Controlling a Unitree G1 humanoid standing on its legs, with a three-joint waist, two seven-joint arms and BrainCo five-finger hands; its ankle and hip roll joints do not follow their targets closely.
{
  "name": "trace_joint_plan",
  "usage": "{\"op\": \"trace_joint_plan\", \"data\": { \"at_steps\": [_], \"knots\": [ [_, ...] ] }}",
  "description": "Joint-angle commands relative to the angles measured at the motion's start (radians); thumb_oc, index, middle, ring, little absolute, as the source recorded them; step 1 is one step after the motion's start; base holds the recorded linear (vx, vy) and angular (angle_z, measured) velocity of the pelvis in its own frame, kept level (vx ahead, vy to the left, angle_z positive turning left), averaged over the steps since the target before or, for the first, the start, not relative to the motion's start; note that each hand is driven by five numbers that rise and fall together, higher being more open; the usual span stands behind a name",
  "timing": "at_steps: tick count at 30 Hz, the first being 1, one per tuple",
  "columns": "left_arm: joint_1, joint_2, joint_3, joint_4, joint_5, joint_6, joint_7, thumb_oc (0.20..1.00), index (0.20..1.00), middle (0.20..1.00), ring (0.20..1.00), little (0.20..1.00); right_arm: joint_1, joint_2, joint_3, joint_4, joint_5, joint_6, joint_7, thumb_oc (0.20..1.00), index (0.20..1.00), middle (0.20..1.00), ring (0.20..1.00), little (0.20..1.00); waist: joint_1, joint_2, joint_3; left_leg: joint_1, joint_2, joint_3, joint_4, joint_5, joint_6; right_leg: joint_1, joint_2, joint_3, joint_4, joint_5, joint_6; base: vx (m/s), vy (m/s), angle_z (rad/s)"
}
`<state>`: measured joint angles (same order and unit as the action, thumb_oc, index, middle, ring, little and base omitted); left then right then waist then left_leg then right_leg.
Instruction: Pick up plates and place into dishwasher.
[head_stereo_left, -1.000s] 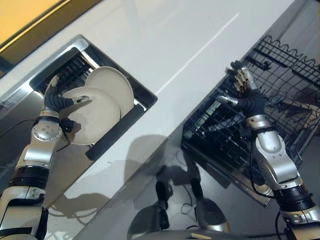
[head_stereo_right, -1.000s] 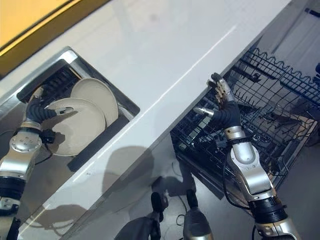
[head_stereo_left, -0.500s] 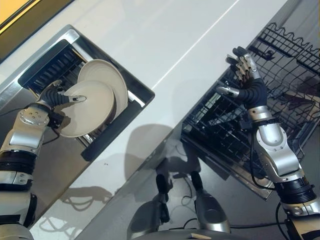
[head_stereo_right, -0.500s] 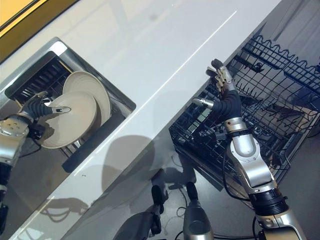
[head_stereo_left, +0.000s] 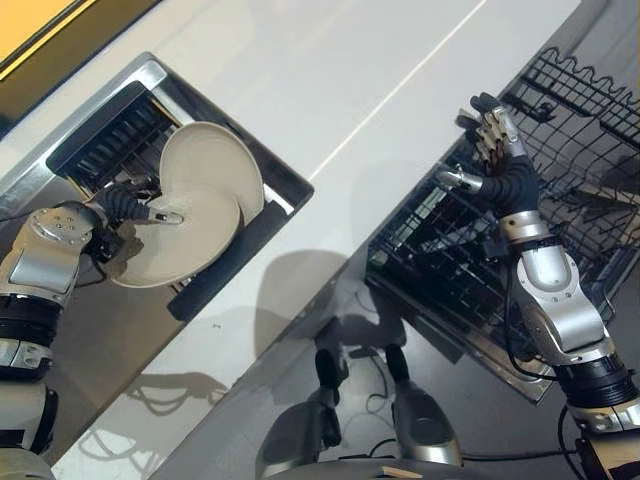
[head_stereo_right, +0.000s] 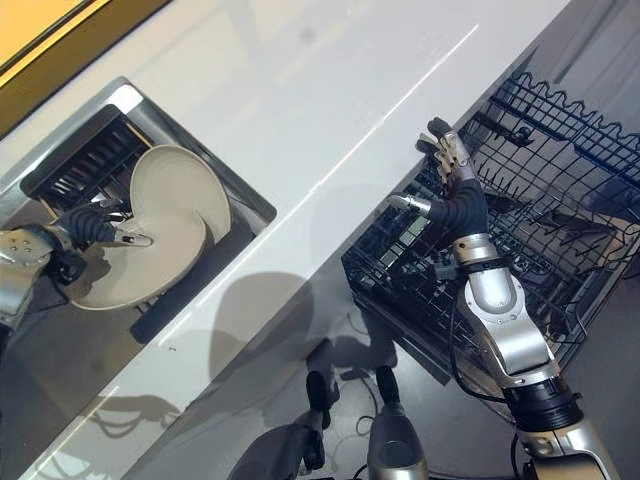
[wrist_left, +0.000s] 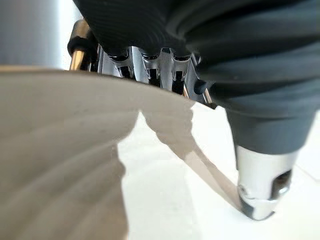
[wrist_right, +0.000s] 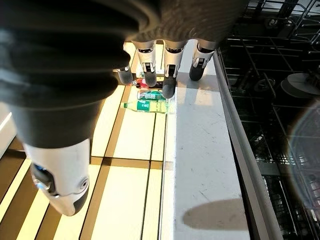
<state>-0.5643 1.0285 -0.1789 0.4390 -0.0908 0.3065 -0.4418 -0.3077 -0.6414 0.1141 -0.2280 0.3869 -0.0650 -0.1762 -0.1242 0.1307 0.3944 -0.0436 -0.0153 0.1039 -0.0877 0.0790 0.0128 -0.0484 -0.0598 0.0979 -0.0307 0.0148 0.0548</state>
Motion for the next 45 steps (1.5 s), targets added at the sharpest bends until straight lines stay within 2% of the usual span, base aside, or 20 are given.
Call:
{"op": "trace_joint_plan", "data": {
  "at_steps": [1,7,10,14,15,16,17,25,38,45],
  "knots": [
    [0.059,0.096,0.001,-0.016,0.073,0.027,-0.026,1.000,1.000,1.000,1.000,1.000,0.008,-0.009,0.007,-0.054,0.032,-0.011,0.004,1.000,1.000,1.000,1.000,1.000,0.042,-0.027,-0.063,-0.058,-0.032,-0.050,0.081,-0.033,-0.008,-0.085,-0.143,0.000,0.005,0.138,0.081,0.03,-0.011,0.03],
    [0.096,0.122,0.023,-0.073,0.101,0.033,-0.068,1.000,1.000,1.000,1.000,1.000,0.022,-0.014,0.001,-0.062,0.040,-0.011,0.004,1.000,1.000,1.000,1.000,1.000,0.052,-0.025,-0.073,-0.050,-0.034,-0.057,0.079,-0.034,-0.006,-0.073,-0.144,-0.008,0.001,0.135,0.083,0.00,0.000,0.00],
    [0.123,0.156,0.033,-0.111,0.159,0.022,-0.141,1.000,1.000,1.000,1.000,1.000,0.037,-0.024,-0.013,-0.067,0.055,-0.013,0.010,1.000,1.000,1.000,1.000,1.000,0.059,-0.025,-0.080,-0.044,-0.034,-0.060,0.080,-0.036,-0.004,-0.065,-0.145,-0.015,-0.001,0.134,0.085,0.02,-0.020,0.02],
    [0.177,0.185,0.068,-0.183,0.213,0.030,-0.159,1.000,1.000,1.000,1.000,1.000,0.048,-0.025,-0.019,-0.062,0.061,-0.023,0.007,1.000,1.000,1.000,1.000,1.000,0.074,-0.023,-0.085,-0.038,-0.037,-0.070,0.080,-0.037,-0.001,-0.053,-0.148,-0.027,-0.005,0.132,0.088,0.01,-0.034,0.10],
    [0.188,0.188,0.077,-0.195,0.221,0.032,-0.160,0.799,0.799,0.799,0.799,0.799,0.051,-0.023,-0.019,-0.061,0.060,-0.024,0.006,1.000,1.000,1.000,1.000,1.000,0.076,-0.022,-0.088,-0.036,-0.037,-0.073,0.079,-0.038,-0.001,-0.050,-0.149,-0.030,-0.006,0.131,0.089,0.02,-0.031,0.09],
    [0.200,0.190,0.089,-0.205,0.229,0.029,-0.165,0.435,0.435,0.435,0.435,0.435,0.056,-0.020,-0.021,-0.063,0.059,-0.024,0.006,1.000,1.000,1.000,1.000,1.000,0.081,-0.023,-0.092,-0.033,-0.038,-0.075,0.078,-0.038,0.000,-0.046,-0.150,-0.034,-0.007,0.130,0.090,0.02,-0.025,0.03],
    [0.208,0.191,0.098,-0.214,0.232,0.029,-0.169,0.200,0.200,0.200,0.200,0.200,0.058,-0.019,-0.022,-0.065,0.059,-0.023,0.006,1.000,1.000,1.000,1.000,1.000,0.081,-0.022,-0.094,-0.032,-0.038,-0.076,0.077,-0.038,0.000,-0.045,-0.151,-0.035,-0.008,0.129,0.090,0.00,0.000,0.00],
    [0.303,0.181,0.185,-0.278,0.252,0.034,-0.172,0.200,0.200,0.200,0.200,0.200,0.079,-0.014,-0.039,-0.077,0.059,-0.014,0.001,1.000,1.000,1.000,1.000,1.000,0.098,-0.024,-0.111,-0.023,-0.038,-0.090,0.067,-0.036,0.002,-0.037,-0.151,-0.049,-0.010,0.124,0.095,0.00,-0.009,0.02],
    [0.353,0.169,0.229,-0.321,0.245,0.012,-0.142,0.200,0.200,0.200,0.200,0.200,0.104,-0.013,-0.043,-0.074,0.066,-0.037,0.000,1.000,1.000,1.000,1.000,1.000,0.105,-0.033,-0.122,-0.017,-0.033,-0.091,0.059,-0.035,0.005,-0.033,-0.147,-0.057,-0.014,0.121,0.101,0.00,-0.004,0.01],
    [0.361,0.166,0.256,-0.340,0.222,-0.009,-0.053,0.200,0.200,0.200,0.200,0.200,0.108,-0.009,-0.042,-0.077,0.070,-0.042,-0.004,1.000,1.000,1.000,1.000,1.000,0.110,-0.038,-0.126,-0.013,-0.032,-0.094,0.056,-0.035,0.007,-0.031,-0.146,-0.061,-0.016,0.121,0.103,0.00,0.000,0.00]
  ]
}}
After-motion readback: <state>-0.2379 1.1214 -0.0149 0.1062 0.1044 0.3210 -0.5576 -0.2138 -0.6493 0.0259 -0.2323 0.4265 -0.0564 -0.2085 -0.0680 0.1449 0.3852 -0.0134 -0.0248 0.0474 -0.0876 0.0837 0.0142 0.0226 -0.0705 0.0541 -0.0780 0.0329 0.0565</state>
